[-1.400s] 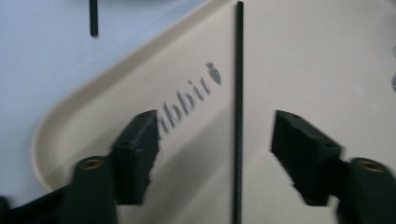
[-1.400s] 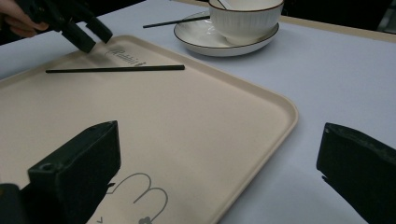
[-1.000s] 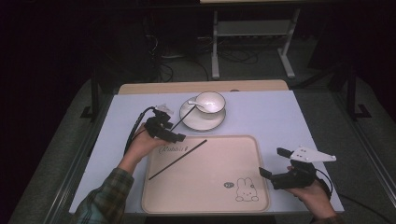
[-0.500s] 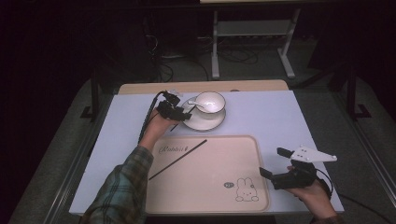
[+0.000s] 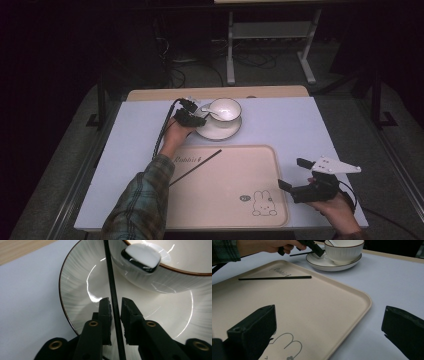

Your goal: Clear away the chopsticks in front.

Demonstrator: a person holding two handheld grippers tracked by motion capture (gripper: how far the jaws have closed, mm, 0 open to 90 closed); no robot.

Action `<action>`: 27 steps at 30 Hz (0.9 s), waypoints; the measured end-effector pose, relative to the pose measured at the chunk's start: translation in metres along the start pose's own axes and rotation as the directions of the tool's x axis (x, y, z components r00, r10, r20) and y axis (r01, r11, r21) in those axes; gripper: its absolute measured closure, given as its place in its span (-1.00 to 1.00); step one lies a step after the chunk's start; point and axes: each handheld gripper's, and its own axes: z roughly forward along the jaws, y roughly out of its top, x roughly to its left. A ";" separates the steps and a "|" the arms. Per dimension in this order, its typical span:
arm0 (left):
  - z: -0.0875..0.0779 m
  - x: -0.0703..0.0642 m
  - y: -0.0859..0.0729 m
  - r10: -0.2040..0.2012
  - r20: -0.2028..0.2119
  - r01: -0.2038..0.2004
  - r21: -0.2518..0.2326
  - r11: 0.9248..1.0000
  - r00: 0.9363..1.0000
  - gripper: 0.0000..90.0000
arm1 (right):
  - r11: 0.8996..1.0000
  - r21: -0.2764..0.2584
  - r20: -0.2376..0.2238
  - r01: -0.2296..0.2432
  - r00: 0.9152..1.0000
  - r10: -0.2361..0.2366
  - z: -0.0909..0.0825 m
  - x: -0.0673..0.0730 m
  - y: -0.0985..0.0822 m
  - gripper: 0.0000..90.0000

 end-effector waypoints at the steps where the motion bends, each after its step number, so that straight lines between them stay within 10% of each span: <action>1: 0.001 0.000 0.000 -0.002 -0.003 0.002 0.001 1.000 1.000 0.77 | 1.000 0.000 0.000 0.000 1.000 0.000 0.000 0.000 0.000 -1.00; 12: -0.006 0.003 0.002 -0.022 -0.036 0.021 -0.012 1.000 0.999 0.88 | 1.000 -0.005 0.003 0.002 1.000 -0.002 -0.002 -0.001 0.000 -1.00; 27: -0.054 0.012 -0.013 -0.023 -0.033 0.023 0.021 1.000 0.999 0.88 | 1.000 -0.005 0.008 -0.001 1.000 0.001 -0.003 -0.002 0.000 -1.00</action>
